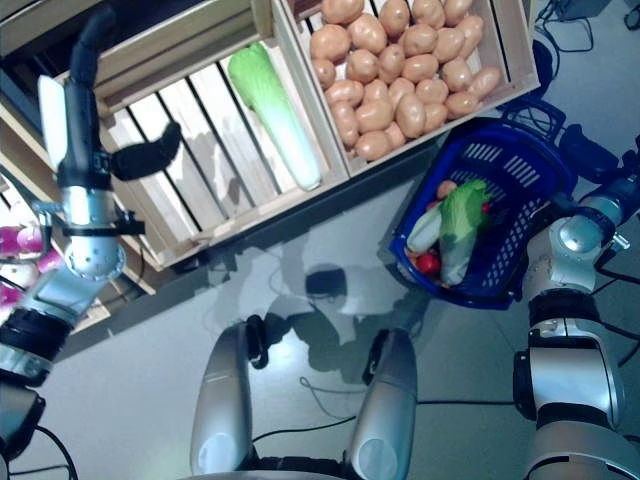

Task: Put vegetables into the basket

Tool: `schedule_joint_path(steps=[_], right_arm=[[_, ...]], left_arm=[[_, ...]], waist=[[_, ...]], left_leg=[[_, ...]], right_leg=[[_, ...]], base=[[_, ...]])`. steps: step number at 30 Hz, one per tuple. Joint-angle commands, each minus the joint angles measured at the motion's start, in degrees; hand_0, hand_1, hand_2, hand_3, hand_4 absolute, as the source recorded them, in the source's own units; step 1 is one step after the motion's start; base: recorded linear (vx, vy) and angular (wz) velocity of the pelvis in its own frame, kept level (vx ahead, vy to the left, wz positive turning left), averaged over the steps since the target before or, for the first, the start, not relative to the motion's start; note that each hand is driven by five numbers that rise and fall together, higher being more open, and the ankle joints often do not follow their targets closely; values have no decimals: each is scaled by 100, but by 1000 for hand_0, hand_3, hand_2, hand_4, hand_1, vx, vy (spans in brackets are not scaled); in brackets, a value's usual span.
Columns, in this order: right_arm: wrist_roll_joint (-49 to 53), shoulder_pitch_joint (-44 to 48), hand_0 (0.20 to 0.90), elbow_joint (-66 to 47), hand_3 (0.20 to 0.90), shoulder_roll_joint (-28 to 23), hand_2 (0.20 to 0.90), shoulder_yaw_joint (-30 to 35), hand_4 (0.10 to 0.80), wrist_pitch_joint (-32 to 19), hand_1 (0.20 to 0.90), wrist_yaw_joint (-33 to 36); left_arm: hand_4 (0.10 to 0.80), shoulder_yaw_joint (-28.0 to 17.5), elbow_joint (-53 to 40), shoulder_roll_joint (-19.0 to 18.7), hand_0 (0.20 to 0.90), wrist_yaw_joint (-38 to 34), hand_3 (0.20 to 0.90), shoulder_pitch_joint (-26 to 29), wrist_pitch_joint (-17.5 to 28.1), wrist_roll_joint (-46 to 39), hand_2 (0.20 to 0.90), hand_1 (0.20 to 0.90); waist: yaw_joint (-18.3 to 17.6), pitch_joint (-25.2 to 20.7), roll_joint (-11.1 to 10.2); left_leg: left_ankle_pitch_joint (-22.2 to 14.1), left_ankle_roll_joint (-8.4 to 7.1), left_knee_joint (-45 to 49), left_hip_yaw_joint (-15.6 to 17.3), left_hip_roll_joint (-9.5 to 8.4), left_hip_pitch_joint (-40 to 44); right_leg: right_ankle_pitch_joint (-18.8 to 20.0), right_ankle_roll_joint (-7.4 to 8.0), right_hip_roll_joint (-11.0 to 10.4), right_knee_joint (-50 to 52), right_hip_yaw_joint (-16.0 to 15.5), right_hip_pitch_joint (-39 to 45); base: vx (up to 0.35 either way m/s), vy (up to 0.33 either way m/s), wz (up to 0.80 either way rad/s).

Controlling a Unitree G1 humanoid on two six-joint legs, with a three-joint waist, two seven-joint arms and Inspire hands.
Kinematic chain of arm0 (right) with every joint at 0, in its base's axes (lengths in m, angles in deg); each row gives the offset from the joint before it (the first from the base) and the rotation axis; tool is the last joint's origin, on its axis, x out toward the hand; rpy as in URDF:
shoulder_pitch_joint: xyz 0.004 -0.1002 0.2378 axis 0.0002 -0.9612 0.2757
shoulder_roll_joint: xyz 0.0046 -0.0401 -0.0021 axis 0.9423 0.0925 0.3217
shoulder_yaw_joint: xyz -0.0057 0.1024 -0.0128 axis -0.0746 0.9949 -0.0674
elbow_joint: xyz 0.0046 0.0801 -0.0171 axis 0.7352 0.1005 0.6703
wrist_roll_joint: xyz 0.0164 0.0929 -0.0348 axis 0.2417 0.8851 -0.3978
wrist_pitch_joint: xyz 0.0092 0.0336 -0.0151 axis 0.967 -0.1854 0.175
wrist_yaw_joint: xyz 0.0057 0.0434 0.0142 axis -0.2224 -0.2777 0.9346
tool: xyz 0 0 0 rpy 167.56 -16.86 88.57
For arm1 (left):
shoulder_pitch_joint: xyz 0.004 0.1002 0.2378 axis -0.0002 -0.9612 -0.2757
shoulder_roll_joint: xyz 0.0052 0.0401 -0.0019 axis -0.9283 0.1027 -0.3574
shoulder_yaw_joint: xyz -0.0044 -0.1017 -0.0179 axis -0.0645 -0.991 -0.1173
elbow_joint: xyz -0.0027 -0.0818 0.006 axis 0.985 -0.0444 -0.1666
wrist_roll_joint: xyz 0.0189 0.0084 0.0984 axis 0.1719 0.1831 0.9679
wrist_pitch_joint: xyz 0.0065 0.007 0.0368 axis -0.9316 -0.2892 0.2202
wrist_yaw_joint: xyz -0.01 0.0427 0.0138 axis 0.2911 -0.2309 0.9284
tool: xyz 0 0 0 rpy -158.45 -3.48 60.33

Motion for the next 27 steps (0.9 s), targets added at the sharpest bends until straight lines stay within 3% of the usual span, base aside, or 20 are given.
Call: schedule_joint_path(steps=[1,7,13,22,27], right_arm=[[-19,279,900,106,900,-528,900,-375,800,-303,900,-417],[182,663,900,354,900,-441,900,-887,800,-326,900,-917],[1483,715,900,106,900,-188,900,-1023,800,-572,900,-1910],[2603,246,900,-1398,900,423,900,-958,800,-834,900,-3171],[2888,-256,900,-2073,900,823,900,-802,800,-802,900,-3208]], left_arm=[[800,220,575,-336,900,-371,900,758,-445,406,900,900],[800,1284,1673,-400,900,35,900,1801,-1311,1147,900,900],[800,2013,2412,-227,900,344,900,2452,-1959,1271,900,900],[800,2455,2612,-103,900,683,900,2968,-2706,1738,900,900],[800,2493,2647,-46,900,657,900,3030,-3085,1804,900,900]], waist=[[-153,-725,11],[-327,-625,51],[-489,-474,34],[-718,-297,-30],[-881,-232,-19]], left_leg=[[-719,75,-236,160,171,510],[-715,54,-110,200,224,294],[-730,12,37,236,254,35],[-753,-66,210,339,338,-264],[-748,-83,227,430,378,-316]], right_leg=[[424,-303,37,-481,74,85],[483,-260,49,-433,196,-161],[578,-194,69,-440,316,-418],[707,-91,100,-484,410,-672],[747,-37,112,-500,496,-743]], base=[[-18,71,-3],[-26,85,-13],[-32,74,-11],[-22,41,-9],[-9,63,-7]])
